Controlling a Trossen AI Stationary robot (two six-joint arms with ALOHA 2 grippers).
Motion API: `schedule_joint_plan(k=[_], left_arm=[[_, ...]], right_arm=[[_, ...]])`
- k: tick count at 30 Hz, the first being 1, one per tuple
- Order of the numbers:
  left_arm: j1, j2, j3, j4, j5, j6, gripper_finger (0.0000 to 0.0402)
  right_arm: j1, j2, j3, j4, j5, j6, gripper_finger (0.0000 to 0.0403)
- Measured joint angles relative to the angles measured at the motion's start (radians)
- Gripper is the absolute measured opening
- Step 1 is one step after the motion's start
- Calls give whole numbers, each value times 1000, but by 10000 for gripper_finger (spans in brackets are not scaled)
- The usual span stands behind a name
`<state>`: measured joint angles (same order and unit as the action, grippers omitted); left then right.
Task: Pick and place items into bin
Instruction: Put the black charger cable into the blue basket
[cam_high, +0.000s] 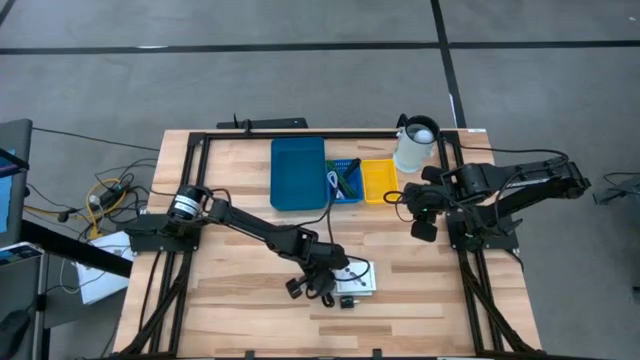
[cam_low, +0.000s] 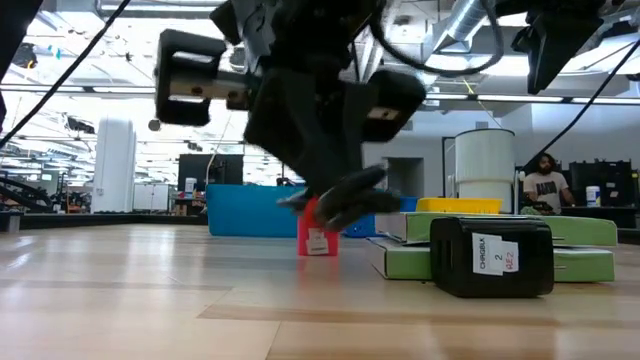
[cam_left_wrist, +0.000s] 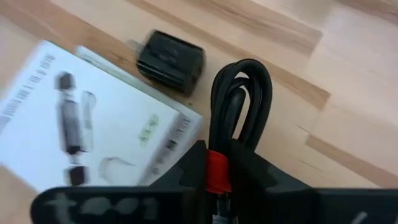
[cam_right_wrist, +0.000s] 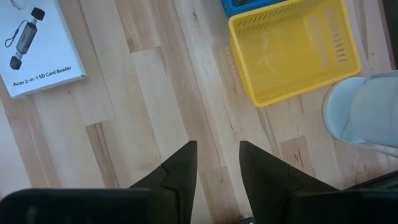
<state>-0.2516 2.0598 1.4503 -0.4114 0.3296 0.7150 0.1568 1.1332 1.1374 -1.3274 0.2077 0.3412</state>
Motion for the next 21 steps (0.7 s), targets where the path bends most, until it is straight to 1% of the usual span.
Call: schedule_joint_plan(k=[5, 10, 13, 17, 21], left_arm=[[-4, -1, 93, -120, -50, 12, 28], [-1, -2, 199, -290, -219, 82, 35], [15, -2, 260, -361, -296, 117, 36], [47, -2, 357, -444, -335, 135, 28], [87, -2, 445, -515, -395, 156, 30]], right_arm=[[0, 0, 0, -3, 0, 0, 113], [0, 0, 0, -5, 0, 0, 113], [0, 0, 0, -8, 0, 0, 113], [0, 0, 0, -43, 1, 0, 113], [0, 0, 0, -68, 1, 0, 113]])
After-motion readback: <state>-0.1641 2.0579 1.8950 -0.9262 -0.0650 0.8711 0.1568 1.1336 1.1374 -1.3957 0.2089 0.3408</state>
